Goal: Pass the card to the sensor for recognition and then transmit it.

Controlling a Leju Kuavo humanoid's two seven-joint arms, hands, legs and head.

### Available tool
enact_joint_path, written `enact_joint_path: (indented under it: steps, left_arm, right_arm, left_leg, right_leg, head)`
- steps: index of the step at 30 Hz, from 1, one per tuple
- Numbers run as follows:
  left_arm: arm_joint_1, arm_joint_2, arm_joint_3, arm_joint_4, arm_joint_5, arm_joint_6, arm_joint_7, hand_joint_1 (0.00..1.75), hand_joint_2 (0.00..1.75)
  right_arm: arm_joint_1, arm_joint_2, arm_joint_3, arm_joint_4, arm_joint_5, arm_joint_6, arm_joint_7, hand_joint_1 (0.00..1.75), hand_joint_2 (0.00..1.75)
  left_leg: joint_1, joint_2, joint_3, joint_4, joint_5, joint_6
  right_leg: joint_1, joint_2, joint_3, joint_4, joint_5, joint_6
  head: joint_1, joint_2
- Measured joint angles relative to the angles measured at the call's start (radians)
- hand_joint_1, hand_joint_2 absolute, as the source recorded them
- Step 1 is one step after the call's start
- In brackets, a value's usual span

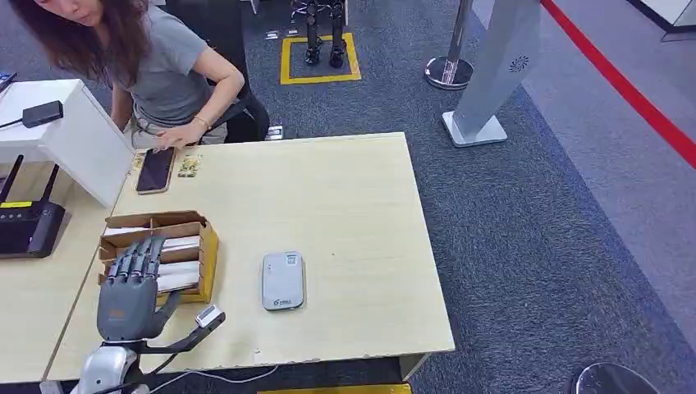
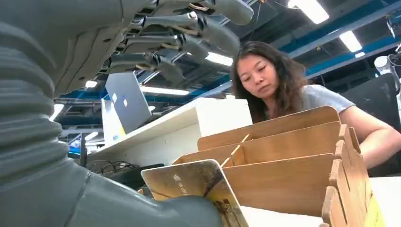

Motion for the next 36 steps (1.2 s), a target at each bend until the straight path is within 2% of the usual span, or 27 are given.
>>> enact_joint_path:
  steps: [13, 15, 18, 19, 20, 27, 36]
  left_arm:
    - [-0.011, 0.000, 0.000, 0.013, -0.001, -0.003, 0.000, 0.00, 1.75]
    - [-0.012, 0.000, 0.000, 0.015, -0.003, -0.012, 0.004, 0.79, 1.75]
    - [-0.016, 0.000, 0.000, 0.021, -0.011, -0.055, 0.027, 0.79, 1.75]
    - [-0.017, 0.000, 0.000, 0.024, -0.011, -0.067, 0.034, 1.38, 1.75]
    - [-0.017, 0.000, 0.000, 0.026, -0.012, -0.075, 0.038, 1.75, 1.75]
    - [-0.023, 0.000, 0.000, 0.043, -0.005, -0.126, 0.060, 1.75, 1.75]
    - [-0.035, 0.002, 0.000, 0.056, 0.037, -0.155, 0.053, 1.75, 1.75]
  right_arm:
    - [-0.003, 0.000, 0.000, 0.000, 0.000, 0.002, -0.002, 0.00, 0.00]
    - [-0.004, 0.000, 0.000, 0.000, 0.000, 0.000, -0.002, 0.00, 0.00]
    - [-0.004, 0.000, 0.000, 0.000, 0.000, -0.010, -0.002, 0.00, 0.00]
    - [-0.004, 0.000, 0.000, 0.000, 0.000, -0.012, -0.002, 0.00, 0.00]
    - [-0.004, 0.000, 0.000, 0.000, 0.000, -0.012, -0.003, 0.00, 0.00]
    - [-0.004, 0.000, 0.000, 0.000, -0.002, -0.019, -0.005, 0.00, 0.00]
    - [-0.005, 0.000, 0.000, 0.000, -0.005, -0.029, -0.009, 0.00, 0.00]
  left_leg:
    - [0.000, 0.000, 0.000, 0.000, 0.000, 0.000]
    - [0.000, 0.000, 0.000, 0.000, 0.000, 0.000]
    - [0.000, 0.000, 0.000, 0.000, 0.000, 0.000]
    - [0.000, 0.000, 0.000, 0.000, 0.000, 0.000]
    - [0.000, 0.000, 0.000, 0.000, 0.000, 0.000]
    - [0.000, 0.000, 0.000, 0.000, 0.000, 0.000]
    - [0.000, 0.000, 0.000, 0.000, 0.000, 0.000]
  right_leg:
    - [0.000, 0.000, 0.000, 0.000, 0.000, 0.000]
    - [0.000, 0.000, 0.000, 0.000, 0.000, 0.000]
    - [0.000, 0.000, 0.000, 0.000, 0.000, 0.000]
    - [0.000, 0.000, 0.000, 0.000, 0.000, 0.000]
    - [0.000, 0.000, 0.000, 0.000, 0.000, 0.000]
    - [0.000, 0.000, 0.000, 0.000, 0.000, 0.000]
    - [0.000, 0.000, 0.000, 0.000, 0.000, 0.000]
  head:
    - [0.000, 0.000]
    - [0.000, 0.000]
    - [0.000, 0.000]
    - [0.000, 0.000]
    - [0.000, 0.000]
    - [0.000, 0.000]
    - [0.000, 0.000]
